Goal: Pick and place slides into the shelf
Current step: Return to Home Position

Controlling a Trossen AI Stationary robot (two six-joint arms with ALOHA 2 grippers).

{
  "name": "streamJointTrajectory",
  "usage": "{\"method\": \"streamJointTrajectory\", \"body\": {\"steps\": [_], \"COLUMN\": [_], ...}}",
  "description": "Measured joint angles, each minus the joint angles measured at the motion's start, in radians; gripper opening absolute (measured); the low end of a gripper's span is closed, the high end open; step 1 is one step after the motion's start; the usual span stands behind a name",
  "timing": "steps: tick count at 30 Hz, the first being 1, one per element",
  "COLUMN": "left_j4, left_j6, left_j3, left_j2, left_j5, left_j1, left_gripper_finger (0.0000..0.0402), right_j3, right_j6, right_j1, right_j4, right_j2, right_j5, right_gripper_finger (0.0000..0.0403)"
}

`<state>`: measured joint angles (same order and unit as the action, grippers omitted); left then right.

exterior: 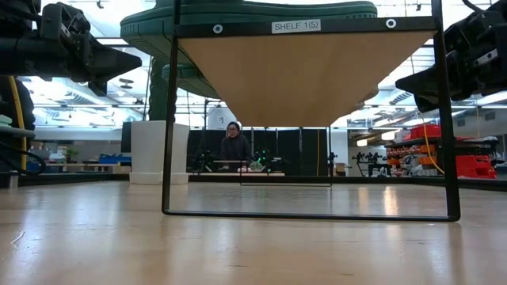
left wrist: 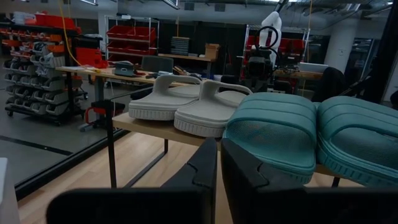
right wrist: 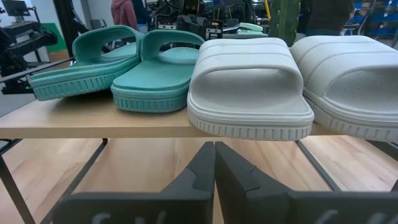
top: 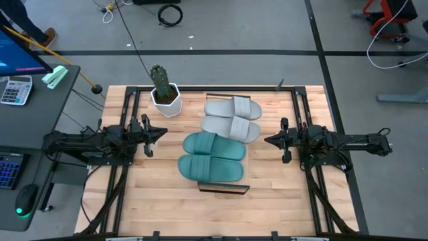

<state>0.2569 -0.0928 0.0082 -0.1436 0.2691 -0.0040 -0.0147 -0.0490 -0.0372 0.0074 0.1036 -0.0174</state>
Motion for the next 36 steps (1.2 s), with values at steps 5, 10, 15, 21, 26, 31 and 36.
{"method": "streamJointTrajectory", "body": {"steps": [5, 10, 15, 21, 26, 31, 36], "left_j4": [0.0, 0.0, 0.0, 0.0, 0.0, 0.0, 0.0], "left_j6": [0.0, -0.001, -0.001, 0.0, 0.0, 0.0, 0.0], "left_j3": [0.0, 0.0, 0.0, 0.0, 0.0, 0.0, 0.0], "left_j2": [0.0, 0.0, 0.0, 0.0, 0.0, 0.0, 0.0], "left_j5": [0.0, 0.0, 0.0, 0.0, 0.0, 0.0, 0.0], "left_j1": [0.0, 0.0, 0.0, 0.0, 0.0, 0.0, 0.0], "left_gripper_finger": [0.0031, 0.0038, 0.004, 0.0032, 0.0028, 0.0037, 0.004], "right_j3": [0.0, 0.0, 0.0, 0.0, 0.0, 0.0, 0.0], "right_j6": [0.0, 0.0, 0.0, 0.0, 0.0, 0.0, 0.0], "right_j1": [0.0, 0.0, 0.0, 0.0, 0.0, 0.0, 0.0], "right_j4": [0.0, 0.0, 0.0, 0.0, 0.0, 0.0, 0.0], "right_j2": [0.0, 0.0, 0.0, 0.0, 0.0, 0.0, 0.0], "right_j5": [0.0, 0.0, 0.0, 0.0, 0.0, 0.0, 0.0], "right_gripper_finger": [0.0016, 0.0016, 0.0017, 0.0016, 0.0018, 0.0017, 0.0016]}}
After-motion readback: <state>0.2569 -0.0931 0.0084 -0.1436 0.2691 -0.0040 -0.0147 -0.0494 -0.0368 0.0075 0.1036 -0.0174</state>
